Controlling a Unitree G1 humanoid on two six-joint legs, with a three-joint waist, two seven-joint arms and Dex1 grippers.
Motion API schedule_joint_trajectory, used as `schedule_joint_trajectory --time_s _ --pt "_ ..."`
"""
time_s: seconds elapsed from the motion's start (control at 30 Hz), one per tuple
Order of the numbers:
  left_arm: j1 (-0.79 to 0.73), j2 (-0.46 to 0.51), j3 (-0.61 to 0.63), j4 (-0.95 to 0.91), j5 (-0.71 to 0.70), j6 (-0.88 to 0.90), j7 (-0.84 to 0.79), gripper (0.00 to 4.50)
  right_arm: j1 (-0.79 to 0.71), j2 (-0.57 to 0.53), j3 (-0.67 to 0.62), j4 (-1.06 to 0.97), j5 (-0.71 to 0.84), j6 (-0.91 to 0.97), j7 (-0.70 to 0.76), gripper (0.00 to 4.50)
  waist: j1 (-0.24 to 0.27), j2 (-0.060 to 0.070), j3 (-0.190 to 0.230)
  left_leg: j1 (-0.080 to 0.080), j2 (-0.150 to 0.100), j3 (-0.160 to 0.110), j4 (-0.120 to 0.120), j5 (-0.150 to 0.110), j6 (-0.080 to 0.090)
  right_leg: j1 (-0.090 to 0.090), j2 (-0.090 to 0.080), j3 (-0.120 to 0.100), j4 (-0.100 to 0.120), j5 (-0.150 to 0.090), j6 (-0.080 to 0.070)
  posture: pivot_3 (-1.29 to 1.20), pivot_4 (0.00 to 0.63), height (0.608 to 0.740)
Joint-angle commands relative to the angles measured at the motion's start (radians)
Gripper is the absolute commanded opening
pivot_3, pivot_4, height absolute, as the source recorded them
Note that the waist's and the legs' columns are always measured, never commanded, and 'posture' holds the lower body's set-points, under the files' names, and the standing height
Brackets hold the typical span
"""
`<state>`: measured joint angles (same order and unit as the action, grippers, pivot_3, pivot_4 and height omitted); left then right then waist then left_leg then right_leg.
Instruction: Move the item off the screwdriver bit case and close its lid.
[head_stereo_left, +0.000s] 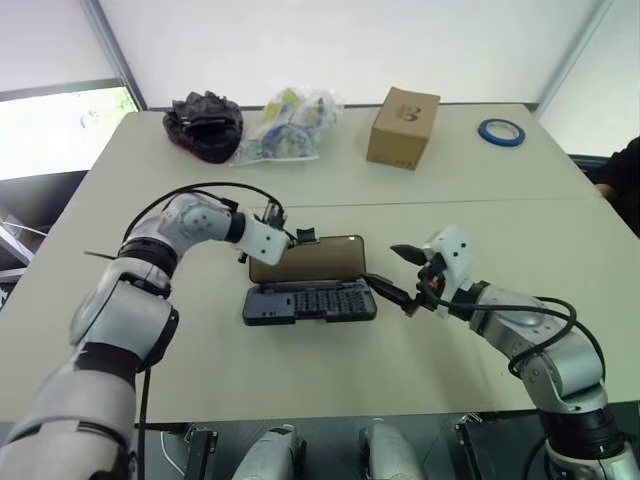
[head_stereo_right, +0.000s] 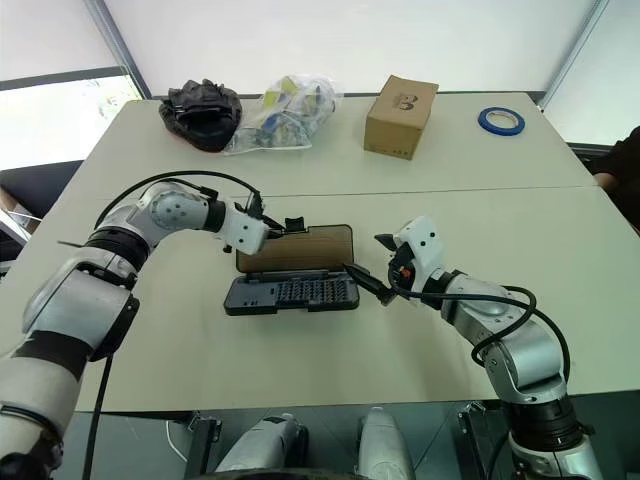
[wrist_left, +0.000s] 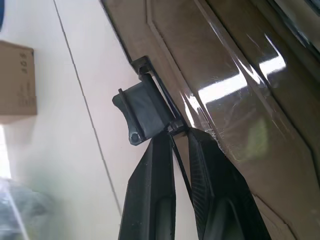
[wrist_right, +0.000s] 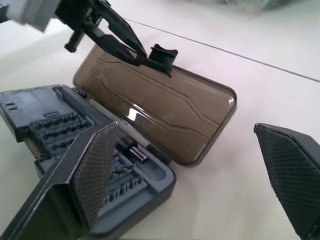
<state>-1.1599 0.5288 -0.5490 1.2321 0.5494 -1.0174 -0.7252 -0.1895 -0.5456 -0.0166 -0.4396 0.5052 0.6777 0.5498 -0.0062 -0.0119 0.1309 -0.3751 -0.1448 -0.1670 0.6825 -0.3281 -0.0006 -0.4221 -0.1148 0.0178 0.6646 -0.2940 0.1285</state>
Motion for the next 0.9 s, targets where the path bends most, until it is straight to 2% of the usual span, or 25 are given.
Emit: schedule_joint_trajectory --time_s 0.03,0.17,0.27,0.4,0.43,0.47,0.57,0.67,0.7,0.83,0.9 --pt "0.018 -0.002 -0.169 0.044 0.236 0.005 0.184 0.01 -0.005 0.005 -0.025 -0.048 0.012 -0.004 -0.007 4.50 0.004 -0.001 -0.001 0.001 0.000 0.000 0.001 0.000 0.000 0.001 0.000 0.000 0.000 0.000 0.000 0.00 0.150 0.740" --pt "-0.013 -0.020 -0.162 0.069 0.236 -0.005 0.282 0.01 -0.009 0.004 -0.028 -0.047 0.013 0.000 -0.011 4.50 -0.001 -0.001 -0.001 0.000 0.000 0.001 0.000 0.000 0.000 -0.001 0.001 0.001 0.001 0.000 0.001 0.00 0.150 0.740" --pt "-0.022 -0.030 -0.116 0.082 0.180 -0.025 0.253 0.01 -0.008 0.005 -0.028 -0.033 0.008 -0.007 -0.010 4.50 -0.001 -0.001 -0.001 -0.001 0.000 0.001 0.000 0.000 0.000 -0.002 0.000 0.001 0.001 0.000 0.001 0.00 0.150 0.740" --pt "-0.004 -0.038 -0.057 0.097 0.105 -0.026 0.136 0.01 -0.021 0.019 -0.011 -0.012 -0.004 -0.017 -0.013 4.50 -0.004 -0.001 -0.001 -0.001 -0.001 0.001 0.000 0.000 0.000 -0.002 0.000 0.001 0.001 0.000 0.001 0.00 0.150 0.740" --pt "0.000 -0.038 -0.046 0.097 0.091 -0.024 0.118 0.88 -0.023 0.021 -0.010 -0.009 -0.005 -0.018 -0.013 4.50 -0.005 -0.001 -0.001 -0.001 0.000 0.001 0.000 0.000 0.000 -0.003 0.000 0.001 0.001 0.000 0.001 0.00 0.150 0.740" --pt "0.003 -0.038 -0.028 0.096 0.072 -0.019 0.101 1.19 -0.026 0.023 -0.009 -0.005 -0.006 -0.019 -0.012 4.50 -0.006 -0.001 -0.001 -0.002 0.000 0.001 0.000 0.000 0.000 -0.003 0.000 0.001 0.001 0.000 0.001 0.00 0.150 0.740" --pt "0.011 -0.042 0.045 0.091 -0.011 0.013 0.041 2.68 -0.033 0.026 -0.010 0.010 -0.011 -0.025 -0.006 4.50 -0.004 -0.001 -0.001 -0.002 0.000 0.001 0.000 0.000 0.000 -0.004 0.000 0.001 0.001 0.000 0.001 0.00 0.150 0.740" --pt "0.020 -0.065 0.193 0.090 -0.187 0.130 -0.108 4.09 -0.043 0.029 -0.005 0.026 -0.015 -0.031 -0.001 4.50 -0.004 -0.001 -0.001 -0.003 0.000 0.000 0.001 0.000 0.000 -0.004 0.000 0.000 0.001 0.000 0.001 0.00 0.150 0.740" --pt "0.023 -0.072 0.237 0.087 -0.239 0.171 -0.169 4.09 -0.045 0.030 -0.004 0.028 -0.016 -0.032 0.000 4.50 -0.005 -0.001 -0.001 -0.003 0.000 0.000 0.001 0.000 0.000 -0.004 0.000 0.000 0.001 0.000 0.001 0.00 0.150 0.740" --pt "-0.016 -0.060 0.470 0.058 -0.500 0.541 -0.462 4.09 -0.045 0.032 -0.007 0.037 -0.015 -0.035 0.006 4.50 -0.015 -0.001 -0.001 -0.013 0.000 0.000 0.004 0.000 0.000 -0.013 0.000 -0.001 0.003 0.000 0.001 0.00 0.150 0.740" --pt "-0.023 -0.036 0.531 0.020 -0.570 0.683 -0.553 4.09 -0.047 0.038 -0.019 0.047 -0.011 -0.040 0.005 4.50 -0.021 -0.001 -0.001 -0.017 0.000 0.000 0.006 0.000 0.000 -0.018 0.000 -0.001 0.007 0.000 0.001 0.00 0.150 0.740"
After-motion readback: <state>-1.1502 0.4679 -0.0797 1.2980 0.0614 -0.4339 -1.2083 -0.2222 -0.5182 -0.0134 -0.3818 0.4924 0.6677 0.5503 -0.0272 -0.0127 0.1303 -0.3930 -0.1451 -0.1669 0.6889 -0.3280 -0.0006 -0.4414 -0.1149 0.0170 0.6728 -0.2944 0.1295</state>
